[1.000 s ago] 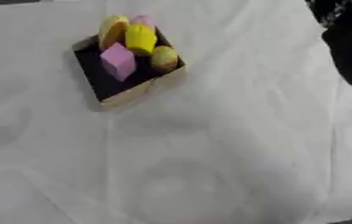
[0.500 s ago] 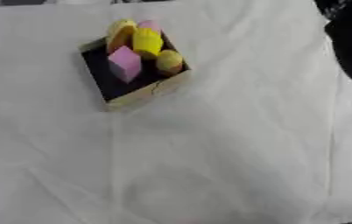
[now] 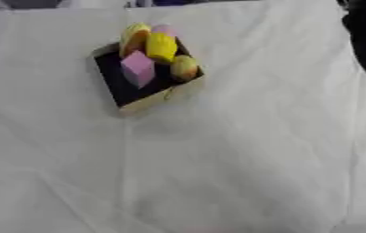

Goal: Pick up objects on the table and place them in the box.

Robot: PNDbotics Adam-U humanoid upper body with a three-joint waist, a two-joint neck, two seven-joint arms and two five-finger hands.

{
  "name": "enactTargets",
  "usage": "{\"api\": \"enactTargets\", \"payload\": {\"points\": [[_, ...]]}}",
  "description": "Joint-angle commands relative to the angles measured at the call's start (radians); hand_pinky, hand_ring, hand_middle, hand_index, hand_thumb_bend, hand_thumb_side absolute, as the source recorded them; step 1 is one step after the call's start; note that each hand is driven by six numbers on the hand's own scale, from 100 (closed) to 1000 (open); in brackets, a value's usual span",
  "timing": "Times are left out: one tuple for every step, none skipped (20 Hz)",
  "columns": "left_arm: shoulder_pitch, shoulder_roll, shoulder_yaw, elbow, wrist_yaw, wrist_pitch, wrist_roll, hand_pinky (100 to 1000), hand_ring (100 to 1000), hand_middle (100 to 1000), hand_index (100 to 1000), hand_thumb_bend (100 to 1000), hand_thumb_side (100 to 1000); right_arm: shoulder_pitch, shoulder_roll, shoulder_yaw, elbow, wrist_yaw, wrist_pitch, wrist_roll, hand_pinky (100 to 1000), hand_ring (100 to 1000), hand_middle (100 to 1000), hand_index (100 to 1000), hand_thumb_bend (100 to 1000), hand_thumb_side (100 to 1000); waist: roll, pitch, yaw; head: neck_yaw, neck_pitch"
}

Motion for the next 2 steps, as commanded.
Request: {"api": "enactTargets", "payload": {"points": [[-0.017,0.003,-0.003,-0.020,0.016,0.020,-0.002,762,715,675,814,100,571,-0.013,-0.024,-0.003,-0.019,-0.011,-0.005,-0.004,1000,915,618,801,100,473,-0.002,-0.043,0.001,-0.010,0.009],[-0.018,0.001,-0.005,-0.020,0.021,0.025,-0.004,762,716,675,814,100,570,-0.013,-0.022,-0.001,-0.019,-0.014,-0.006,-0.004,1000,922,623,803,100,472,-0.003,-0.050,0.001,-0.015,0.011]]}}
